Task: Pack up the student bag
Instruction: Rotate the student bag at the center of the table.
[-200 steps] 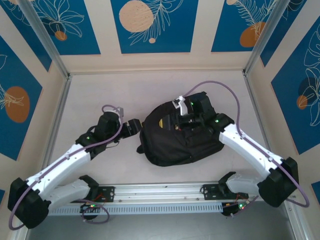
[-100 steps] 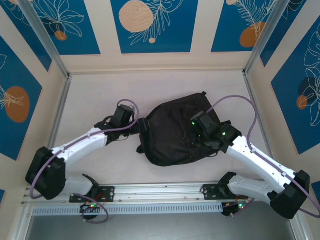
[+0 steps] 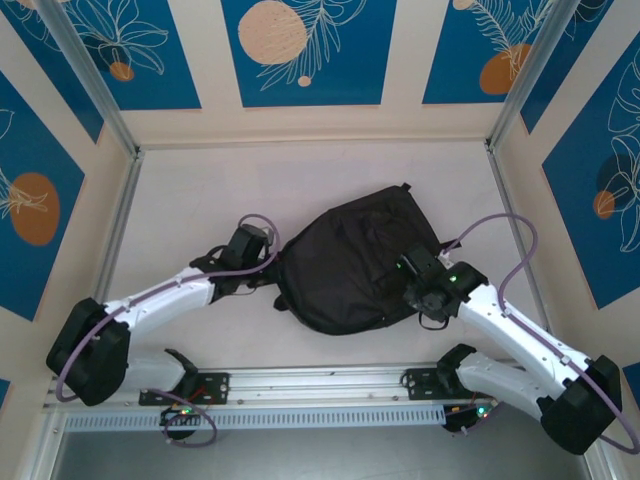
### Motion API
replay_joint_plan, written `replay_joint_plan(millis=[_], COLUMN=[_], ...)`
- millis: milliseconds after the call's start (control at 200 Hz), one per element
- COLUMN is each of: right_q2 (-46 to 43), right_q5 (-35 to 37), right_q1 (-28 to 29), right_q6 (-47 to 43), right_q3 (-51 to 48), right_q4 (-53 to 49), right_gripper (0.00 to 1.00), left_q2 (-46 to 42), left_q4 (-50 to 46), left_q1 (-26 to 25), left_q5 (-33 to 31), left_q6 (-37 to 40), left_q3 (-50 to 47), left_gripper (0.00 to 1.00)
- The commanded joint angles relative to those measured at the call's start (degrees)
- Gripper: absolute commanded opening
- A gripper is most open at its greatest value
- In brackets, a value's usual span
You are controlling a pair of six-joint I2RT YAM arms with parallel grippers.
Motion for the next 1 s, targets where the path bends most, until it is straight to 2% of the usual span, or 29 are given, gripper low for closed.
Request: replay_joint_plan(millis=[0,130,250,350,385,450,490,545,635,725,845,995], right_q2=[-0.42,4.01,11.19,18.68,21.72,27.11,29.81,32.33,33.24,30.93,24.92,17.54], right_q5=[-6.43,-8.43,-17.2,-23.18,-24.42,-28.44,-29.98,-31.4,-27.32,-22.71,-17.66,-16.47], right_q1=[-3.34,-8.92,-12.84,-13.56,-13.62,-13.74,-13.96,-14.17,-14.37,-14.52,-14.59,-14.38], right_q6=[-5.12,-10.58,-17.03,-22.08,-22.92,-25.58,-26.3,-27.59,-28.72,-29.63,-29.28,-24.76], right_q3=[-2.75,-0.55,3.84,9.49,12.46,17.7,21.12,24.99,28.98,29.39,26.04,20.38], right_q4=[13.96,21.79,31.36,37.66,37.91,38.75,37.61,35.9,31.33,28.03,25.69,23.06], right_gripper=[0.41,0.4,0.41,0.44,0.45,0.47,0.48,0.49,0.51,0.54,0.56,0.55], left_q2=[-2.19,-5.68,-11.07,-13.0,-12.7,-11.04,-10.24,-10.58,-12.92,-15.73,-19.22,-22.04], left_q4=[-0.24,-2.13,-1.82,1.79,3.06,3.32,1.61,-1.9,-8.16,-14.68,-19.4,-19.38], left_q1=[-0.85,-3.93,-8.79,-15.54,-18.31,-22.27,-23.5,-24.56,-24.64,-24.43,-23.32,-20.59], left_q5=[3.44,2.95,1.21,0.2,-0.16,1.36,2.86,3.27,2.23,-0.85,-1.3,2.55], left_q6=[-0.23,-0.04,-2.89,-5.56,-5.58,-3.81,-1.64,1.59,4.92,8.02,10.45,11.22], left_q3=[-1.8,-3.5,-5.98,-6.77,-6.24,-3.51,-1.05,1.7,4.11,5.18,4.56,5.19], left_gripper=[0.0,0.0,0.0,0.0,0.07,0.26,0.39,0.49,0.6,0.65,0.65,0.63])
